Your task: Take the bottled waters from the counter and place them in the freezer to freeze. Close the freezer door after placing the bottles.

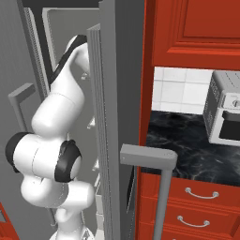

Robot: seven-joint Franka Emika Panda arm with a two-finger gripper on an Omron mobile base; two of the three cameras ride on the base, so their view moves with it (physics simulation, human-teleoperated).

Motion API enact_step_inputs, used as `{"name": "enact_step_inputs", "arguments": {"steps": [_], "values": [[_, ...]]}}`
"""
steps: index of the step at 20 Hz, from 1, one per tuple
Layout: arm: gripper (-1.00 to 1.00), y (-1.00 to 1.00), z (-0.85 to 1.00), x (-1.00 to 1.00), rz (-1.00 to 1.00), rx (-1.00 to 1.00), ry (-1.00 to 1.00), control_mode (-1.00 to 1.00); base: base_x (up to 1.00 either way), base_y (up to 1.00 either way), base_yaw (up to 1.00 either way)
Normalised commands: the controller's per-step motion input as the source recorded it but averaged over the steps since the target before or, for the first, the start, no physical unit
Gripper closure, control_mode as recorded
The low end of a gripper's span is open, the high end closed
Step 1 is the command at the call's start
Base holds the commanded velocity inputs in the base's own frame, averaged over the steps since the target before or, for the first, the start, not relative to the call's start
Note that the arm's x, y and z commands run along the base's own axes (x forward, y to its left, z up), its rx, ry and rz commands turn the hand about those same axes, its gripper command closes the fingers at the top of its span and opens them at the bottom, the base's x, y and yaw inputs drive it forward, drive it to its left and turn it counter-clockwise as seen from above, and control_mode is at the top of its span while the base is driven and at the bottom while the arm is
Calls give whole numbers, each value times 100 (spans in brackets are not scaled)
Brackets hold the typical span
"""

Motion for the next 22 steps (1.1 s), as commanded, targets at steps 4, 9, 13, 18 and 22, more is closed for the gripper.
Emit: {"name": "enact_step_inputs", "arguments": {"steps": [4, 9, 13, 18, 22], "values": [[100, 0, -7, 32, 0, 0, 0, -100, 0, 0, 0], [100, 0, -10, 43, 0, 0, 0, -100, 0, 0, 0], [100, 0, -4, 47, 0, 0, -1, -100, 0, 0, 0], [100, 0, -10, 37, 1, 0, -2, -100, 0, 0, 0], [100, 0, -19, 22, 1, 0, -6, -100, 0, 0, 0]]}}
